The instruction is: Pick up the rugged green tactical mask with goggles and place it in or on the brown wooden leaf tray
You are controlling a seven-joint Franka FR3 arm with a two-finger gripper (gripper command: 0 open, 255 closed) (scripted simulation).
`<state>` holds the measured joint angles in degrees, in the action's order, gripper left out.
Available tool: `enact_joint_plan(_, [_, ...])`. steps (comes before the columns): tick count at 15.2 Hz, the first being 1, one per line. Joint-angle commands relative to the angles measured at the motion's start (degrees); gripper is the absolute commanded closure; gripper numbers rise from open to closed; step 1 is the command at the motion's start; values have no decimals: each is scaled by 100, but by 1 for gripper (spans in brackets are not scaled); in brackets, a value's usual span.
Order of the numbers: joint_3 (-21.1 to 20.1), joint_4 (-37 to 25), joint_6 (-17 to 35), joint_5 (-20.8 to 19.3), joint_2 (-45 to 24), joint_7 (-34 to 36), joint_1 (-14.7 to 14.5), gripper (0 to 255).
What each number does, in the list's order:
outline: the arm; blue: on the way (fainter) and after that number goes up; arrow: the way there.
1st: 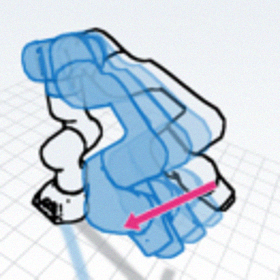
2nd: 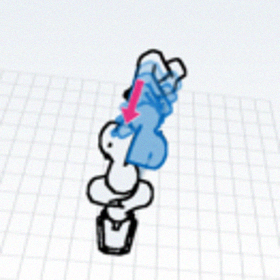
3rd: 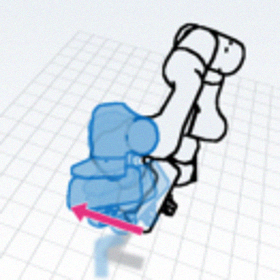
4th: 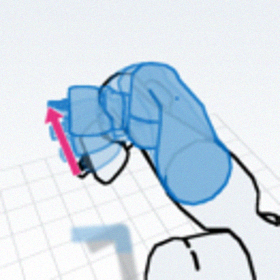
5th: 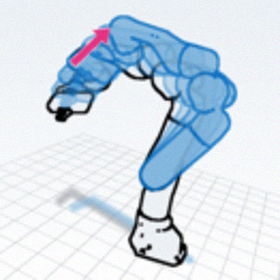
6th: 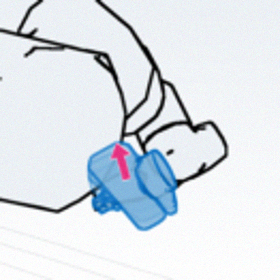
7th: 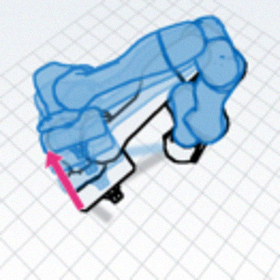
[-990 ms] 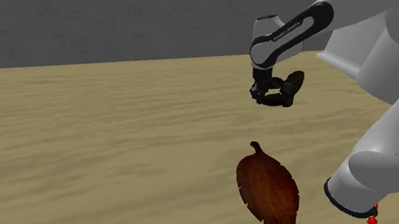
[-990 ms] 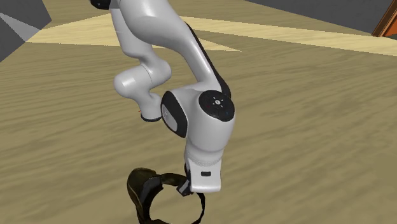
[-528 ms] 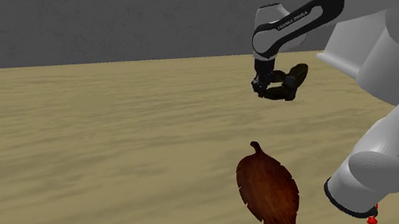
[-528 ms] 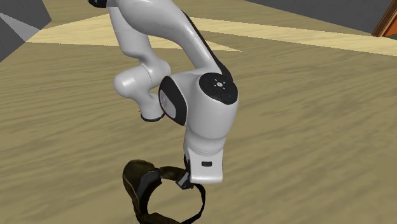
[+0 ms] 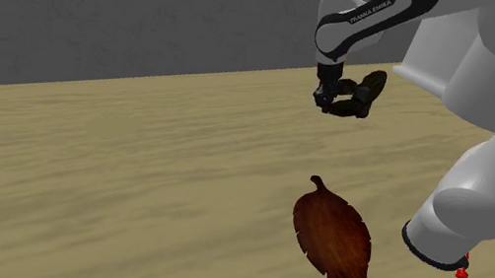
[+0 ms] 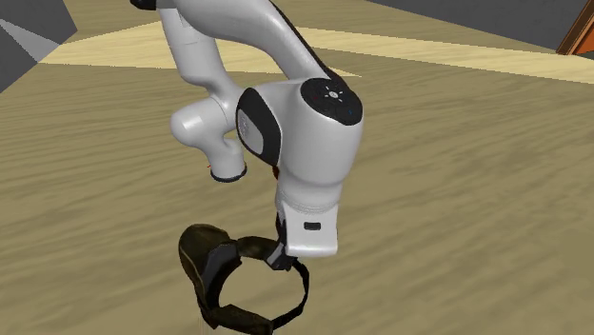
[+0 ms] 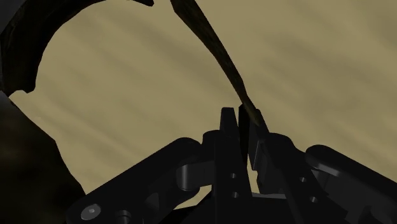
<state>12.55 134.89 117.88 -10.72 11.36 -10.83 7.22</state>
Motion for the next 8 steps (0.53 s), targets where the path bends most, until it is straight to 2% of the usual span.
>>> enact_joint_plan(1, [-105,266,-32,-18,277,180,-57,255])
enact_joint_plan(8, [-681,1356,-82,147,1310,1025,-393,255])
